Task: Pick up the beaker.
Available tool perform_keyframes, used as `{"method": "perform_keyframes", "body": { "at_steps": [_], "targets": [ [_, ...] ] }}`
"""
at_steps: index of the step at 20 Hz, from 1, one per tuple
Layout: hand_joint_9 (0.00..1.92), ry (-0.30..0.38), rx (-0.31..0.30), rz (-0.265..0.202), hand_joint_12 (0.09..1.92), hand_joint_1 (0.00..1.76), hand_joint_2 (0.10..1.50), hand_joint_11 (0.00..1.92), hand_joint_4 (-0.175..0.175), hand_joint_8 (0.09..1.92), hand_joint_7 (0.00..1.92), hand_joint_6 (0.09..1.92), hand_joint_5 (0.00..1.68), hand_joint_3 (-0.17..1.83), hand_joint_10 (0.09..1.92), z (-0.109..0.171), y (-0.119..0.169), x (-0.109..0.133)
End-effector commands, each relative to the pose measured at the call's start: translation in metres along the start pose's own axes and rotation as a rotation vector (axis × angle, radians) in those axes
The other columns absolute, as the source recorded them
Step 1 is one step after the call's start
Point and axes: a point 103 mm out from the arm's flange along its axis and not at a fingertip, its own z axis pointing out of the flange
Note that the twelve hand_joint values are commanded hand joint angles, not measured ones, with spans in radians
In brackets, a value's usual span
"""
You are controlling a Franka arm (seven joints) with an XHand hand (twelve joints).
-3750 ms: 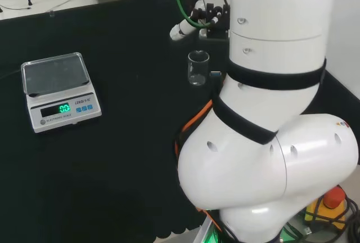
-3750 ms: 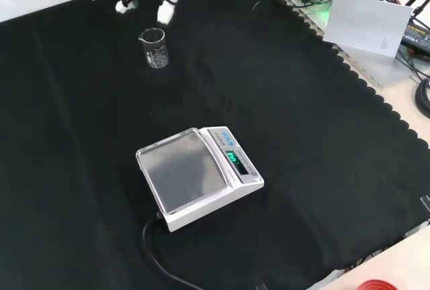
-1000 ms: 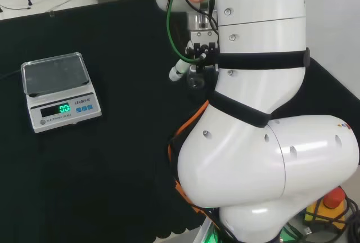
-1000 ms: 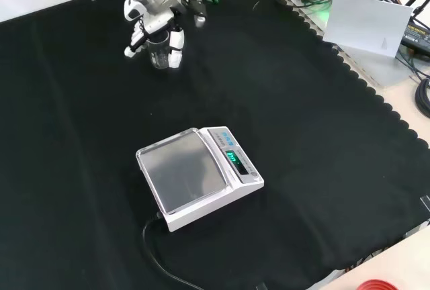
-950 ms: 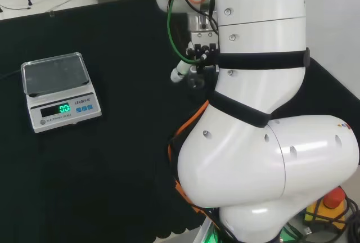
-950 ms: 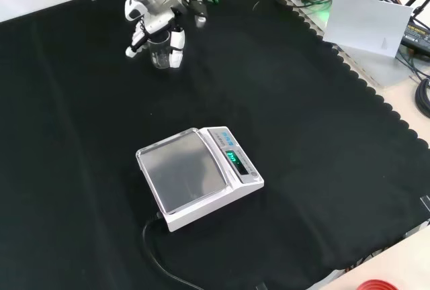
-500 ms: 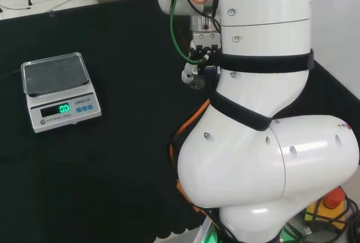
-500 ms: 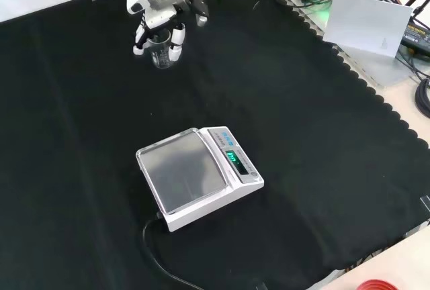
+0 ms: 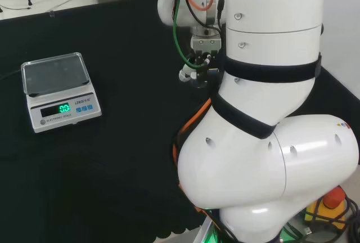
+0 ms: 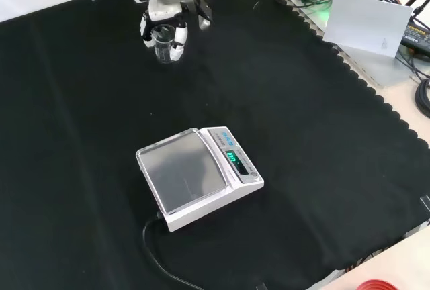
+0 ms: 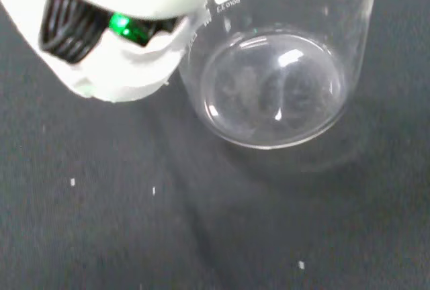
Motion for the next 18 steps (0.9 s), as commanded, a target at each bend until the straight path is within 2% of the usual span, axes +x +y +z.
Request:
{"method": "perform_keyframes", "body": {
  "at_steps": [1, 10, 18],
  "targets": [
    [1.49, 0.014, -0.04, 0.005, 0.59, 1.3, 0.52, 1.53, 0.032, 0.86, 1.29, 0.73, 1.27, 0.92, 0.53, -0.014, -0.001, 0.001],
    [1.5, 0.015, -0.099, -0.066, 0.59, 1.3, 0.5, 1.53, 0.025, 0.89, 1.29, 0.75, 1.27, 0.94, 0.54, -0.076, -0.004, 0.023],
    [1.5, 0.027, -0.149, -0.139, 0.58, 1.3, 0.5, 1.53, 0.019, 0.9, 1.29, 0.76, 1.26, 0.95, 0.54, -0.126, -0.01, 0.071]
  ]
}}
